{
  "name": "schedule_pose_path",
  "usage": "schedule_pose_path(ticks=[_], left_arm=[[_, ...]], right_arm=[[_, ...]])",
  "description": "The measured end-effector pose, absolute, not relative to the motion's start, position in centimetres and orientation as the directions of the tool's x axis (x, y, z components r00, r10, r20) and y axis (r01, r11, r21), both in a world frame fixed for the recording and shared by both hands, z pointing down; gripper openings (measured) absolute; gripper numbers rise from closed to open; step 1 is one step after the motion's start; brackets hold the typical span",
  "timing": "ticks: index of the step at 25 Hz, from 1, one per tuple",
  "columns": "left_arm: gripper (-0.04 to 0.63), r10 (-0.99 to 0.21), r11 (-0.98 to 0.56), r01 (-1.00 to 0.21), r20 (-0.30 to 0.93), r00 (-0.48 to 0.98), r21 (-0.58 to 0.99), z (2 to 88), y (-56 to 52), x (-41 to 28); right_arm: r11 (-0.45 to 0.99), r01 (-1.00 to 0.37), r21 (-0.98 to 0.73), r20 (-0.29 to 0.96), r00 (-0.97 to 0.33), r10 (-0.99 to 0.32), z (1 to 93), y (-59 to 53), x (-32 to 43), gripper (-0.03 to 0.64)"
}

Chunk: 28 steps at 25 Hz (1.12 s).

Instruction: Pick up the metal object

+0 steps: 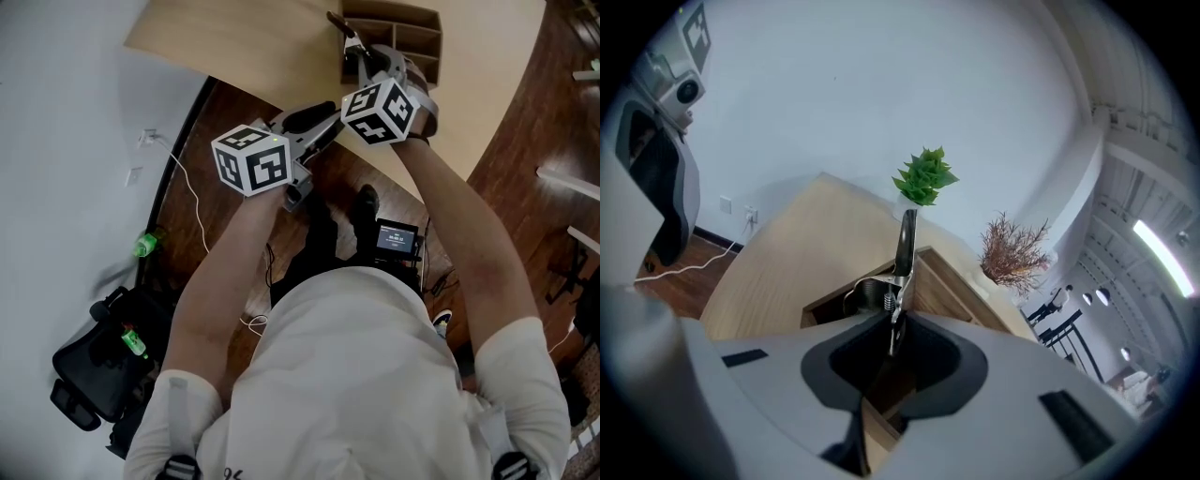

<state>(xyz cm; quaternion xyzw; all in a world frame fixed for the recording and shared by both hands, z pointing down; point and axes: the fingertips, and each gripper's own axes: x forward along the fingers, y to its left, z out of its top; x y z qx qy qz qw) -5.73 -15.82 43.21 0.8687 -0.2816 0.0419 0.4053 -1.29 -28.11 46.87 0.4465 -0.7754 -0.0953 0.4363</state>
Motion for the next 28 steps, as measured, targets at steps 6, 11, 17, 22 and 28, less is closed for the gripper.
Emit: schedule_pose_path(ticks=[6, 11, 17, 22, 28], left_arm=[[0.098, -0.448, -0.509, -0.522, 0.307, 0.839, 0.685, 43.5, -15.7, -5.4], [0.098, -0.453, -0.508, -0.522, 0.303, 0.839, 0.685, 43.3, -15.6, -5.7], [0.098, -0.469, -0.506, -0.527, 0.295, 0.833, 0.683, 43.0, -15.7, -5.9], [0.098, -0.482, -0.508, -0.528, 0.283, 0.829, 0.681, 42.6, -15.9, -6.1], [0.098, -0.497, -0.517, -0.529, 0.267, 0.826, 0.673, 41.8, -15.9, -6.2]], right_arm=[[0.587, -0.604, 0.539, 0.591, -0.226, -0.775, 47.0, -29.0, -0.8, 0.028], [0.595, -0.618, 0.514, 0.601, -0.235, -0.764, 46.6, -29.4, -0.3, 0.012], [0.62, -0.621, 0.48, 0.615, -0.265, -0.742, 46.4, -28.9, -0.6, 0.011], [0.622, -0.636, 0.458, 0.602, -0.293, -0.743, 45.3, -28.4, -1.0, 0.009], [0.621, -0.642, 0.45, 0.575, -0.324, -0.751, 43.5, -28.0, -1.5, 0.009]])
